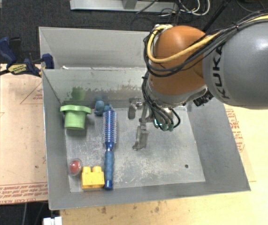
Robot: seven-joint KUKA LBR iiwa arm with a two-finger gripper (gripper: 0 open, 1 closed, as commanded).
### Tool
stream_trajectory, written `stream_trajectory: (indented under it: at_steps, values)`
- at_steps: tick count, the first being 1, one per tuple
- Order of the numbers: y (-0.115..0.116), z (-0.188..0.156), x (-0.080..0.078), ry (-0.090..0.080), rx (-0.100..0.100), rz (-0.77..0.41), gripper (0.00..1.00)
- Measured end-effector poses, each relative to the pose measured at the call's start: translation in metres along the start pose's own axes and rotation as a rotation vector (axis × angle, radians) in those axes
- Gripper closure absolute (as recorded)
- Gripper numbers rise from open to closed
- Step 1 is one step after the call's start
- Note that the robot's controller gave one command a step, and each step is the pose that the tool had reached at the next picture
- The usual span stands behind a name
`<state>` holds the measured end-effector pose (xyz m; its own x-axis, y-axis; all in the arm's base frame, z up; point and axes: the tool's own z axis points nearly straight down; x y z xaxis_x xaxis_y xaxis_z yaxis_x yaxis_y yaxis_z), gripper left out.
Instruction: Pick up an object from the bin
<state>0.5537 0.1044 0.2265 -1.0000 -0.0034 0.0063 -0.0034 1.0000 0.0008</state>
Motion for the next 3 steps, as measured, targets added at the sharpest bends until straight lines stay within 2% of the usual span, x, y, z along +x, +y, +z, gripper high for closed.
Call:
stream_trajectory:
  at_steps: [1, 2, 3]
  values:
    - [0.072, 0.141, -0.004, -0.001, -0.002, -0.011, 0.0]
    - [-0.006, 0.154, 0.067, -0.023, 0.002, -0.465, 0.0]
    - [-0.058, 0.154, -0.037, -0.012, 0.004, -0.419, 0.0]
